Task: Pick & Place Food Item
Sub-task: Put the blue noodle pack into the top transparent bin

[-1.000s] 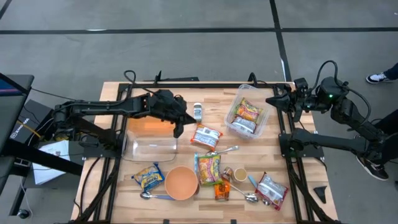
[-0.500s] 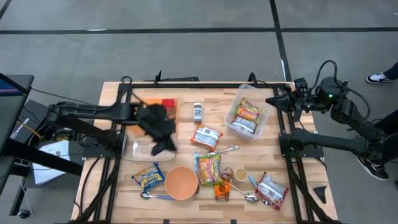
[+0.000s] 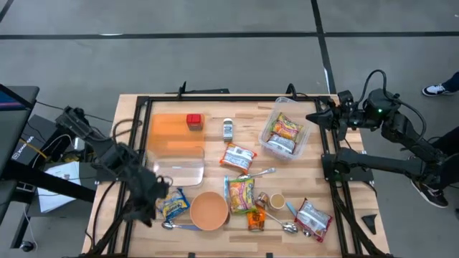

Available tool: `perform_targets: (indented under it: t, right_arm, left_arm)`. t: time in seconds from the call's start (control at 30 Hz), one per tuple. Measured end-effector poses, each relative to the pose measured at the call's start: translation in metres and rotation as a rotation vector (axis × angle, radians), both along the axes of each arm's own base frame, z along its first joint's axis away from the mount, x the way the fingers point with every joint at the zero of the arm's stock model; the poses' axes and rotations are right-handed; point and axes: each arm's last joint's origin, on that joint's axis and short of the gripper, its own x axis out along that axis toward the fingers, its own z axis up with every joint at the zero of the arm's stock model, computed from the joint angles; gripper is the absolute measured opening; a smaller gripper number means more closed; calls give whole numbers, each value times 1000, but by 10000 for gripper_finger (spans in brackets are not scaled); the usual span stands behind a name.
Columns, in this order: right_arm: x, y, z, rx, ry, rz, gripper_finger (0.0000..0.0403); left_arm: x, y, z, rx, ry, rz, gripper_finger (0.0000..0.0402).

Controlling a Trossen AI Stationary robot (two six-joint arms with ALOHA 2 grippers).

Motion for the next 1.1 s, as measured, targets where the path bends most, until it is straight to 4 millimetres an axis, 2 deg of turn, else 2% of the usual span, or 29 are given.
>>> perform_targets:
  t: [0.17, 0.3, 0.4, 0.5, 0.63, 0.8, 1.1]
  right_arm:
    - [0, 0, 0, 0, 0, 0, 0]
    - [0, 0, 0, 0, 0, 1, 0]
    - [0, 0, 0, 0, 0, 1, 0]
    - [0, 0, 0, 0, 0, 2, 0]
    - [0, 1, 0, 1, -1, 23, 0]
    - [0, 1, 0, 0, -1, 31, 0]
    - [0, 1, -1, 13, 9, 30, 0]
  left_arm:
    - [-5, -24, -17, 60, 180, -4, 190]
    - [-4, -41, -32, 99, 353, 115, 206]
    - [-4, -53, -42, 140, 421, 206, 215]
    - [-10, -66, -48, 182, 409, 338, 221]
    - [-22, -80, -54, 230, 311, 552, 223]
    - [-35, -97, -68, 329, 155, 662, 217]
    - [-34, -114, -124, 574, 305, 810, 226]
